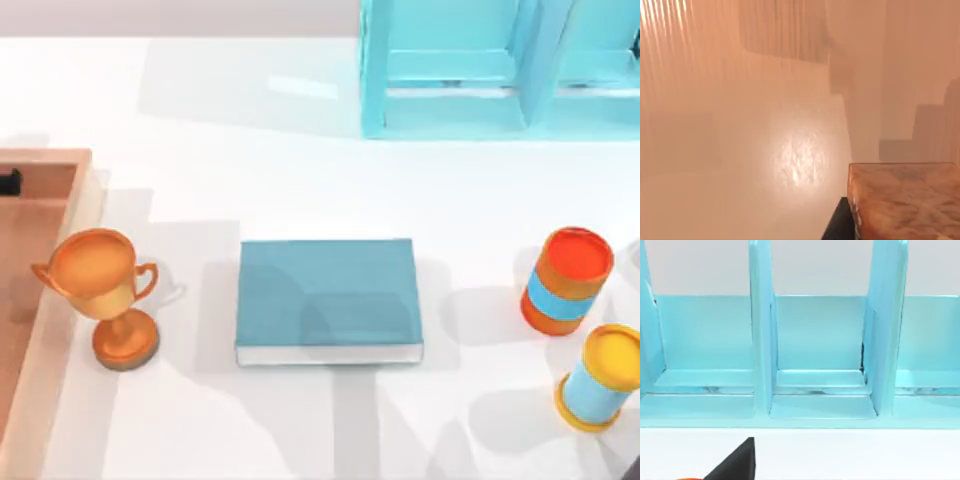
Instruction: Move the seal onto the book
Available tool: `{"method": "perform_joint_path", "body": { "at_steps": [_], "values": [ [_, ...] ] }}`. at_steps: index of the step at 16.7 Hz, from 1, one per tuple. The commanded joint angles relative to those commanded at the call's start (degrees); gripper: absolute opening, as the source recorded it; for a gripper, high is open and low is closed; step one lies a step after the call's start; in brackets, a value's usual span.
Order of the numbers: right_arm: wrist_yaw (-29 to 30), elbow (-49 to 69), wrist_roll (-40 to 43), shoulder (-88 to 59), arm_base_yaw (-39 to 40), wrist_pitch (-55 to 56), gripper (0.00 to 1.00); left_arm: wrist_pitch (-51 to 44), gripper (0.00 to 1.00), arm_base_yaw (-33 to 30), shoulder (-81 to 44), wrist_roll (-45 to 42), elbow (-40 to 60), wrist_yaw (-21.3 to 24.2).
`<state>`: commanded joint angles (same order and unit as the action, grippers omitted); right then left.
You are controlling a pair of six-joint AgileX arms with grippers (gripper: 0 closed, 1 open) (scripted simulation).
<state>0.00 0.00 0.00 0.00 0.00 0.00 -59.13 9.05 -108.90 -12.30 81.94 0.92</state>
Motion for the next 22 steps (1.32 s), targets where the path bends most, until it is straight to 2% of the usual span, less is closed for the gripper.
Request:
{"method": "perform_joint_path", "body": {
  "at_steps": [11,18,22],
  "values": [
    [0.0,0.0,0.0,0.0,0.0,0.0,1.0,-21.16,0.0,-17.75,5.25,19.23,13.84,-0.76],
    [0.0,0.0,0.0,0.0,0.0,0.0,1.0,-22.19,0.0,-18.53,4.67,20.47,14.05,-0.85],
    [0.0,0.0,0.0,0.0,0.0,0.0,1.0,-20.86,0.0,-19.75,0.37,22.35,18.92,-0.56]
  ]
}}
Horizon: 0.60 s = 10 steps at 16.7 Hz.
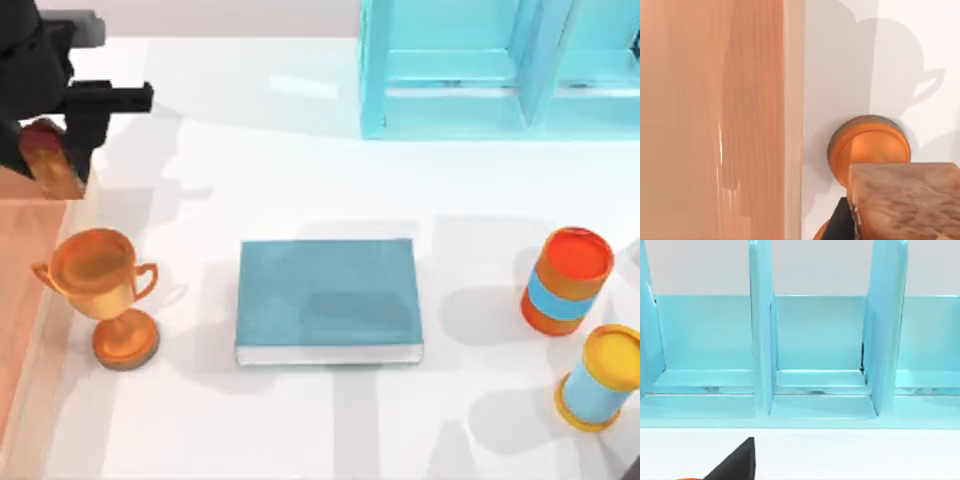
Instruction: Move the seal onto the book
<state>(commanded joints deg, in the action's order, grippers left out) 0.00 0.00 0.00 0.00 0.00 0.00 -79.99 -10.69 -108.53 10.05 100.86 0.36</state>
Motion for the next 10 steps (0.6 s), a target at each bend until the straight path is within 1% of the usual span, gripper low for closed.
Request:
{"method": "perform_joint_path", "body": {
  "at_steps": [2,4,7,10],
  "values": [
    [0.0,0.0,0.0,0.0,0.0,0.0,1.0,1.61,0.0,-3.9,-3.82,4.01,2.75,0.2],
    [0.0,0.0,0.0,0.0,0.0,0.0,1.0,3.26,0.0,-10.26,-8.41,10.25,4.56,0.37],
    [0.0,0.0,0.0,0.0,0.0,0.0,1.0,5.48,0.0,-21.39,-14.68,20.26,6.66,0.34],
    [0.0,0.0,0.0,0.0,0.0,0.0,1.0,7.87,0.0,-28.25,-17.56,27.14,7.37,0.03]
  ]
}}
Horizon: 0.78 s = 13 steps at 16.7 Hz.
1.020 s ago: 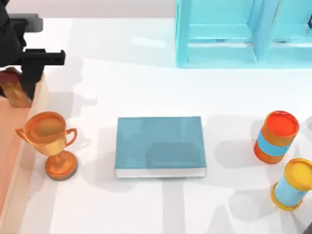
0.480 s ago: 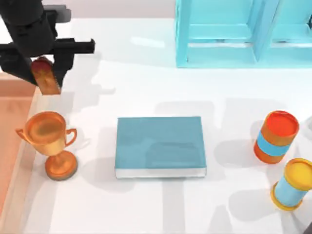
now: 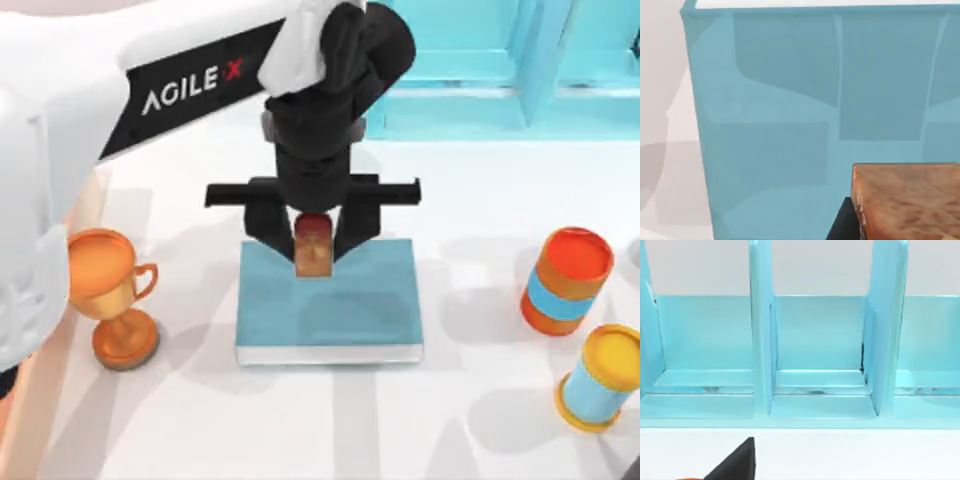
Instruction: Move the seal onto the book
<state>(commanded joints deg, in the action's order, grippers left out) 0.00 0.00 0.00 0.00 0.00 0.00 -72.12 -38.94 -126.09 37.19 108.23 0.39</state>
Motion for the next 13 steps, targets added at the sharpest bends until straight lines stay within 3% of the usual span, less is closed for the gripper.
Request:
{"method": "perform_joint_path", "body": {
  "at_steps": [13],
  "values": [
    [0.0,0.0,0.0,0.0,0.0,0.0,1.0,-0.28,0.0,-1.73,-0.38,1.75,1.01,-0.15]
  ]
}}
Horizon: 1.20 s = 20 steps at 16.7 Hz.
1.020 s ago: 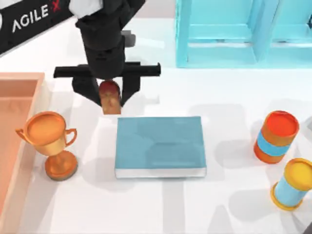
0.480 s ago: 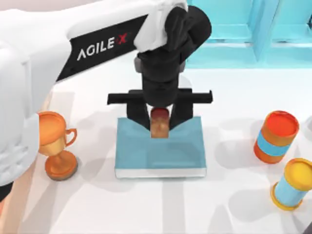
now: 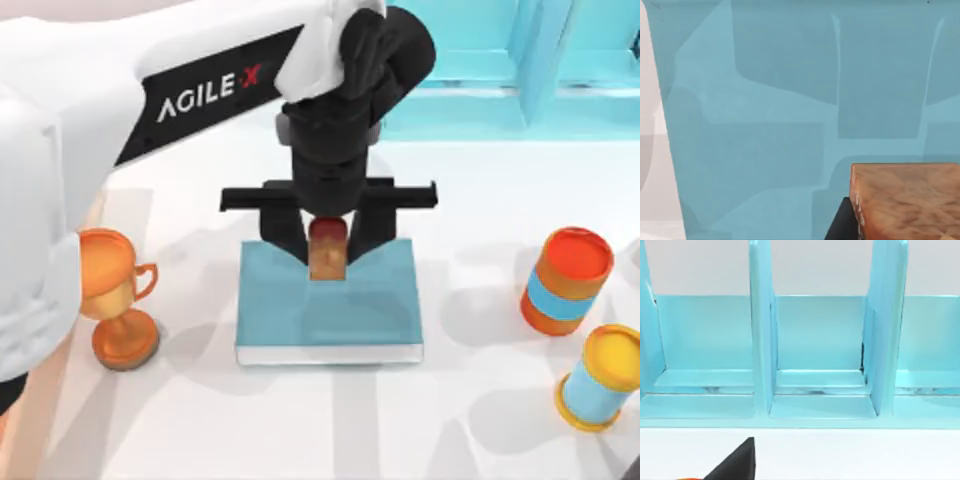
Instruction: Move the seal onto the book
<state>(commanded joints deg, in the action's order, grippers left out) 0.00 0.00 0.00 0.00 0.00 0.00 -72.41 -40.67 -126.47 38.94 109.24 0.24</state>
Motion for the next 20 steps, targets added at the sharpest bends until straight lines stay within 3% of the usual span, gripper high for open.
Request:
{"method": "perform_joint_path", "body": {
  "at_steps": [13,20],
  "values": [
    [0.0,0.0,0.0,0.0,0.0,0.0,1.0,0.0,0.98,0.0,0.0,0.0,0.0,0.0],
    [0.0,0.0,0.0,0.0,0.0,0.0,1.0,0.0,1.0,0.0,0.0,0.0,0.0,0.0]
  ]
}}
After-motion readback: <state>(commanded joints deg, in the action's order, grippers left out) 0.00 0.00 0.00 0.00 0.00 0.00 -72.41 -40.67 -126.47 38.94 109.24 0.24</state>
